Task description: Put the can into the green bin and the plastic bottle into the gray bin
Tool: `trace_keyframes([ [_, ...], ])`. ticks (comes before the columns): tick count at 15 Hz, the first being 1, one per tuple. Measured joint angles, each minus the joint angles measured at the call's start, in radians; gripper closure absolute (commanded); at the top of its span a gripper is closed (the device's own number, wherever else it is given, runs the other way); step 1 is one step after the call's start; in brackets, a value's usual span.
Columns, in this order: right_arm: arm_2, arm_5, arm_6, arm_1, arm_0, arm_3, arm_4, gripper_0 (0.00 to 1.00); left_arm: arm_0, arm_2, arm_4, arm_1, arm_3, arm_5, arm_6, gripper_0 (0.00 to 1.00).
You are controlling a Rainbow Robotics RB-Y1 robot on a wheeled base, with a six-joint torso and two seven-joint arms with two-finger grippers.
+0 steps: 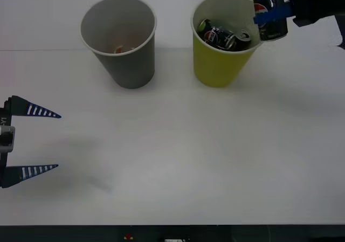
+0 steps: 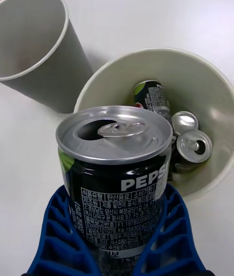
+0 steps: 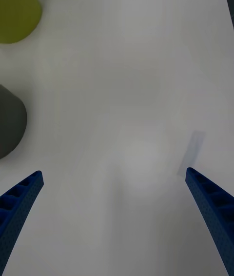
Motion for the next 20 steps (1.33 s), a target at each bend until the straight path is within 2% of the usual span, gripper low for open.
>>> trace_keyframes([
  [7,0.145,0.015,0.033,0.097,-0.219,0.255,0.195,1.00,0.000,0.000,0.000,0.000,0.000,0.000,0.000,0.00],
  [11,0.184,0.035,0.075,0.130,-0.281,0.357,0.230,0.99,0.000,0.000,0.000,0.000,0.000,0.000,0.000,0.00],
  [12,0.184,0.036,0.079,0.133,-0.283,0.360,0.234,0.77,0.000,0.000,0.000,0.000,0.000,0.000,0.000,0.00],
  [13,0.184,0.038,0.090,0.134,-0.283,0.360,0.237,0.39,0.000,0.000,0.000,0.000,0.000,0.000,0.000,0.00],
  [14,0.184,0.042,0.109,0.135,-0.283,0.361,0.239,0.13,0.000,0.000,0.000,0.000,0.000,0.000,0.000,0.00],
  [15,0.184,0.045,0.125,0.135,-0.283,0.361,0.239,0.00,0.000,0.000,0.000,0.000,0.000,0.000,0.000,0.00],
  [20,0.180,0.045,0.164,0.130,-0.283,0.361,0.232,0.00,0.000,0.000,0.000,0.000,0.000,0.000,0.000,0.00],
])
